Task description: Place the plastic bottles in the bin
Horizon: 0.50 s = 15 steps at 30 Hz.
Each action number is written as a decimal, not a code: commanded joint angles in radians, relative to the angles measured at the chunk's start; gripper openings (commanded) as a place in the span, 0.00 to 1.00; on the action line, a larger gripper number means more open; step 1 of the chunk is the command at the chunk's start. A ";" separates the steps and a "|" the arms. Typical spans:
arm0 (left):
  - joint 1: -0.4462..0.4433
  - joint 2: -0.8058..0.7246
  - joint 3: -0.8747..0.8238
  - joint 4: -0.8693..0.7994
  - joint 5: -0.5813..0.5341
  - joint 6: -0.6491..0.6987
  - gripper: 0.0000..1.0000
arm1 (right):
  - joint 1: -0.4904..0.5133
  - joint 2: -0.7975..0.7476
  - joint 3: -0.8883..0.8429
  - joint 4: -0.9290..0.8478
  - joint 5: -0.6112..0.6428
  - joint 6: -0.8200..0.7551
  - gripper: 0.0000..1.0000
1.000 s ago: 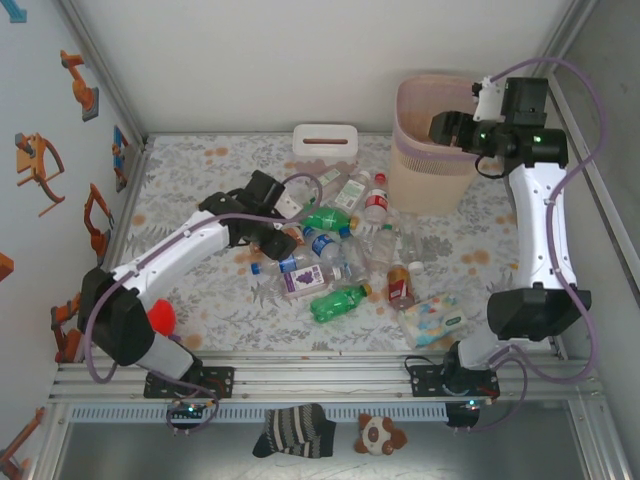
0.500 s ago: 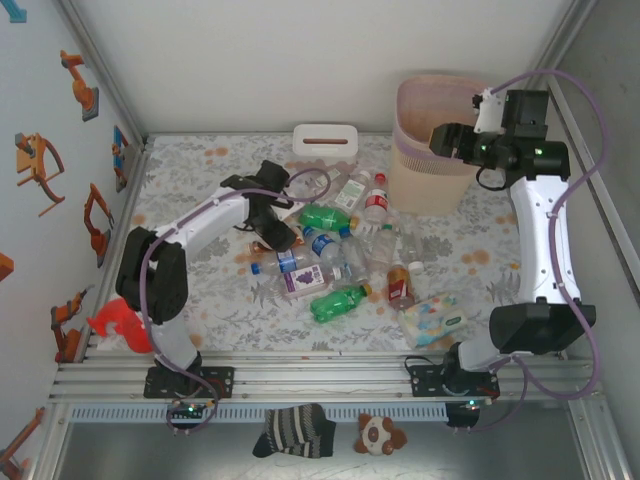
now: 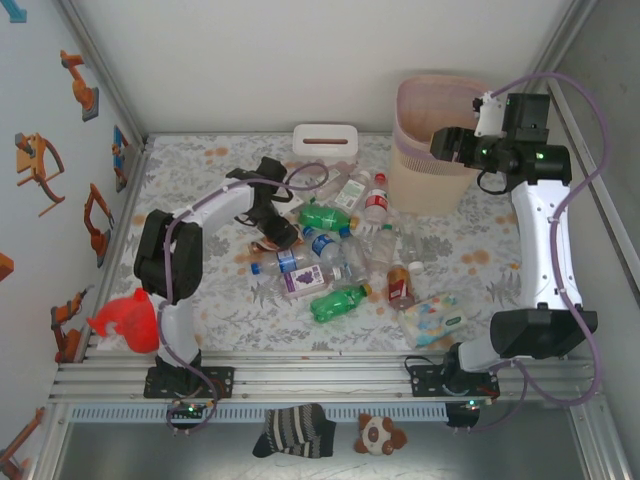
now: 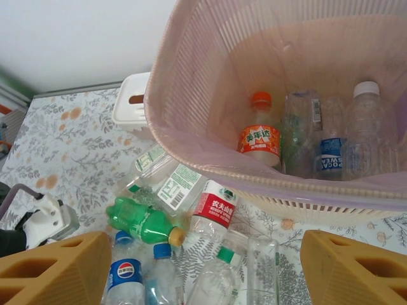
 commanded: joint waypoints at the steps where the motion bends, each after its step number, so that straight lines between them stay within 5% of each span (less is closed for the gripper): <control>1: 0.026 0.026 0.005 -0.017 0.047 0.009 0.77 | 0.002 -0.024 0.003 -0.012 0.010 -0.018 0.77; 15: 0.108 -0.034 -0.118 0.010 0.006 -0.078 0.76 | 0.002 -0.025 -0.020 -0.010 -0.005 -0.013 0.77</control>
